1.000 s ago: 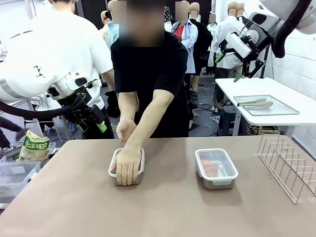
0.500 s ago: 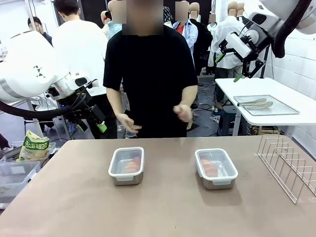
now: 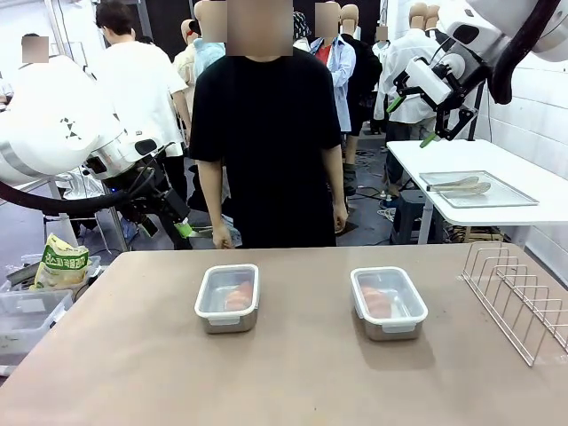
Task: Place the bread in airtight containers.
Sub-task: Release when the human grabs the Airtight Container lid.
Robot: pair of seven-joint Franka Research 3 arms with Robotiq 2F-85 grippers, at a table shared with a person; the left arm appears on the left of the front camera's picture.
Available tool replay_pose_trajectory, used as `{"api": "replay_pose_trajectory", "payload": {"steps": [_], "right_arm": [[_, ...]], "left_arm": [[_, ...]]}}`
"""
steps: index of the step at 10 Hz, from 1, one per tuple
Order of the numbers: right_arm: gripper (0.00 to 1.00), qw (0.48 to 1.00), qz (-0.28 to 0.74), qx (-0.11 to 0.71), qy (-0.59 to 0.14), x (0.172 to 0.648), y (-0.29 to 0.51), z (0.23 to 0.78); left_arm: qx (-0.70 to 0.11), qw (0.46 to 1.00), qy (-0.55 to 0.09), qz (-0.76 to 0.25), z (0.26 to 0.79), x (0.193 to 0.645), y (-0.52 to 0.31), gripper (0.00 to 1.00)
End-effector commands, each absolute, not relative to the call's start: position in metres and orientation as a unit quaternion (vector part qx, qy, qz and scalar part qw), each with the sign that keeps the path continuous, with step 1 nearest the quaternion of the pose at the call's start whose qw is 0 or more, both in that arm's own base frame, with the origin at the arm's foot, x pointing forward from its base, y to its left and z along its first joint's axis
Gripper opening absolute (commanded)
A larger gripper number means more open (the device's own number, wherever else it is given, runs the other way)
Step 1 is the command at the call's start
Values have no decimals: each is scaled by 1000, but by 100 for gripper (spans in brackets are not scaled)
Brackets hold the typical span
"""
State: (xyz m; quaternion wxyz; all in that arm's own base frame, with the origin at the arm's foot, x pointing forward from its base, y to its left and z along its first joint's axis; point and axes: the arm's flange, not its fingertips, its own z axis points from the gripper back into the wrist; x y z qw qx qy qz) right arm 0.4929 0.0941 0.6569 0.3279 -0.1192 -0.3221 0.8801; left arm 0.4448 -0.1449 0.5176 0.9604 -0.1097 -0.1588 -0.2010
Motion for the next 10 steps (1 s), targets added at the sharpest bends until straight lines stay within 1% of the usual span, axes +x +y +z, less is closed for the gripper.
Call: {"api": "replay_pose_trajectory", "payload": {"steps": [1,10], "right_arm": [[100,332,876,-122,-329,494,95,654],[100,332,876,-122,-329,494,95,654]], "left_arm": [[-109,960,-160,-200,519,445,-144,100],[-109,960,-160,-200,519,445,-144,100]]}}
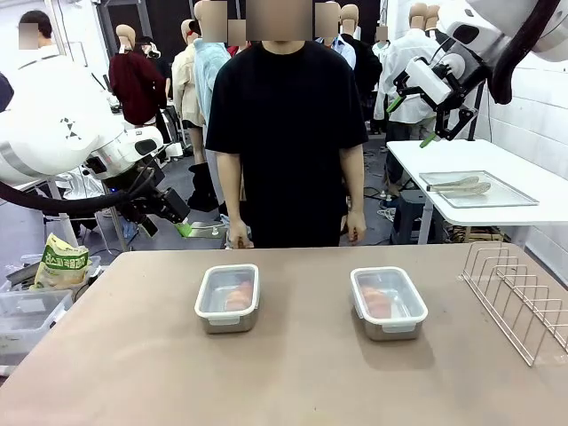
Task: Place the bread in airtight containers.
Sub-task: Release when the human grabs the Airtight Container lid.
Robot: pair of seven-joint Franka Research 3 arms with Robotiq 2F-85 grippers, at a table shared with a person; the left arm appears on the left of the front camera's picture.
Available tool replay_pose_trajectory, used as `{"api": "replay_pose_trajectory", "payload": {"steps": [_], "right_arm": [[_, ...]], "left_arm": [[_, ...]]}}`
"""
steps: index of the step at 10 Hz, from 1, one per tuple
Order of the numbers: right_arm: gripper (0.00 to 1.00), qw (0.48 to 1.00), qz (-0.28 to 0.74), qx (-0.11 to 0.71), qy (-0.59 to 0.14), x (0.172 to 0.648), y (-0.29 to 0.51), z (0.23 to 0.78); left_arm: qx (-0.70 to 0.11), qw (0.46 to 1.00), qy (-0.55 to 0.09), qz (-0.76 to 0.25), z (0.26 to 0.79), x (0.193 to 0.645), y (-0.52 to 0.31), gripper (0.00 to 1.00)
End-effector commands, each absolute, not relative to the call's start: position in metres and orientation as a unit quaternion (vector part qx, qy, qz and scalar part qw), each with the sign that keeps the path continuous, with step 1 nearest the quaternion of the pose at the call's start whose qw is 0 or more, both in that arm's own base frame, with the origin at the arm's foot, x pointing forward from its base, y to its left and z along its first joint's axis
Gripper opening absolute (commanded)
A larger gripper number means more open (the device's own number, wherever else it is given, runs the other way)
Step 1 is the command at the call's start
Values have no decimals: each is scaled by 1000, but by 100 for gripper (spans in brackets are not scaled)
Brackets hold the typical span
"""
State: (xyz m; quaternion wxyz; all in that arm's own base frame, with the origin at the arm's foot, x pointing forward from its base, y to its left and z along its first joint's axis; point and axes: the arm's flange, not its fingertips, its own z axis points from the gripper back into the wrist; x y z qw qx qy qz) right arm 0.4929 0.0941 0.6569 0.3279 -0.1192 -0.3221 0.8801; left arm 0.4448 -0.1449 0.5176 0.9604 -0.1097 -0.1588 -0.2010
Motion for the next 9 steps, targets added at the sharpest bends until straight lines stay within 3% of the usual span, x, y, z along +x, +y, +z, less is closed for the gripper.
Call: {"api": "replay_pose_trajectory", "payload": {"steps": [1,9], "right_arm": [[100,332,876,-122,-329,494,95,654],[100,332,876,-122,-329,494,95,654]], "left_arm": [[-109,960,-160,-200,519,445,-144,100],[-109,960,-160,-200,519,445,-144,100]]}}
